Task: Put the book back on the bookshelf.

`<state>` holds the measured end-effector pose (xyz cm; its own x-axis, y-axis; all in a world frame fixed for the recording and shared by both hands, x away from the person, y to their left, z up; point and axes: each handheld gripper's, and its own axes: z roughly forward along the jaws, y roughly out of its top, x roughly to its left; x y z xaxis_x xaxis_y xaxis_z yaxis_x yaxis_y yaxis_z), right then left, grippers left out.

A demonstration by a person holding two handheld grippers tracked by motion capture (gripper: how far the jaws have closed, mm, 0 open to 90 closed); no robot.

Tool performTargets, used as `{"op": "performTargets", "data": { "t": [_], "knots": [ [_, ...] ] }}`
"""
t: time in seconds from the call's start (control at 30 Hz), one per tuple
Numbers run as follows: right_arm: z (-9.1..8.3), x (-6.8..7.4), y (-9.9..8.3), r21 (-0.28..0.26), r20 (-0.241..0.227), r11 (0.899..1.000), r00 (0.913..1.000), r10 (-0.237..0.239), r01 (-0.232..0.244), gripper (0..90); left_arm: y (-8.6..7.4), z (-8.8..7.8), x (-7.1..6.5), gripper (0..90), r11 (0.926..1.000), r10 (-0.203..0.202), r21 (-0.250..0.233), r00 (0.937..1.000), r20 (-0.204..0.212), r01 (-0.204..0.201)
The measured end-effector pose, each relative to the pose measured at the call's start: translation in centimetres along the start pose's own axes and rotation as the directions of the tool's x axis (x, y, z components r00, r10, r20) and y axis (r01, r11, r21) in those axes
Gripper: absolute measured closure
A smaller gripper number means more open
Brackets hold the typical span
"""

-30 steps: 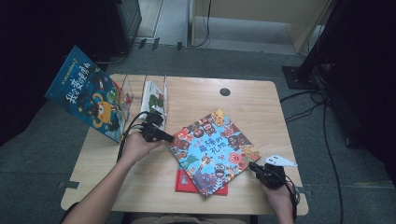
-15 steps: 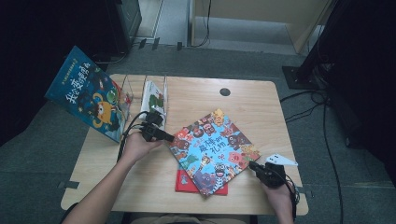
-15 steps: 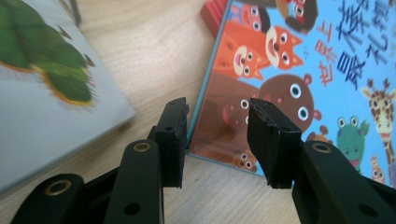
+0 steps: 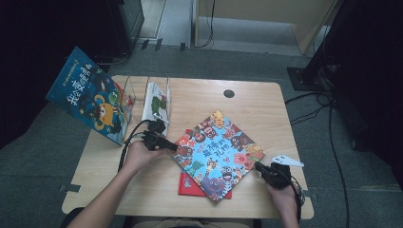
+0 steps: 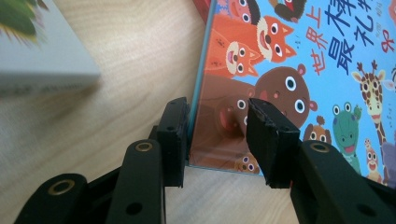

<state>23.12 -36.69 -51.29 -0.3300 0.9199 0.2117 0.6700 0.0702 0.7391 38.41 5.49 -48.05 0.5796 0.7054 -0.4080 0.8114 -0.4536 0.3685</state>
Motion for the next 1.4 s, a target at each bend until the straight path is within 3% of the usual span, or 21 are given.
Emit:
{"op": "performTargets", "data": {
  "t": [0.13,0.23,0.43,0.9,1.0,1.2,1.4],
  "knots": [
    [0.0,0.1,0.0,0.011,-0.042,0.999,0.9987,0.03,-0.03,90.0,-0.8,-0.1,-0.5,59.7,1.0,-0.001,0.002,1.0,0.003,0.001],
    [0.2,0.3,0.2,0.013,-0.022,1.0,0.9997,0.013,-0.012,90.0,-1.6,-0.1,-0.5,59.7,0.9998,-0.017,-0.007,0.9996,0.024,0.017],
    [0.5,0.1,0.6,0.008,-0.017,1.0,0.9996,0.023,-0.023,90.0,-3.0,-0.2,-0.6,59.5,0.9973,-0.069,-0.021,0.995,0.072,0.071],
    [1.7,-0.4,1.6,-0.003,-0.036,1.0,0.9994,0.001,-0.001,90.0,-5.5,-0.6,-1.1,56.3,0.9956,-0.086,-0.029,0.9902,0.111,0.089],
    [2.0,-0.4,1.8,-0.002,-0.041,1.0,0.9991,-0.01,0.01,90.0,-5.6,-0.8,-0.8,51.0,0.9952,-0.078,-0.053,0.9943,0.073,0.082],
    [2.8,-0.5,2.4,-0.008,-0.055,0.999,0.998,-0.032,0.032,90.0,-6.2,-1.3,-0.5,44.9,0.9936,-0.083,-0.07,0.9926,0.088,0.09],
    [3.8,-0.5,3.2,-0.013,-0.07,0.999,0.9969,-0.036,0.036,90.0,-6.3,-1.3,-0.1,42.6,0.9928,-0.089,-0.074,0.9939,0.065,0.094]
  ]
}}
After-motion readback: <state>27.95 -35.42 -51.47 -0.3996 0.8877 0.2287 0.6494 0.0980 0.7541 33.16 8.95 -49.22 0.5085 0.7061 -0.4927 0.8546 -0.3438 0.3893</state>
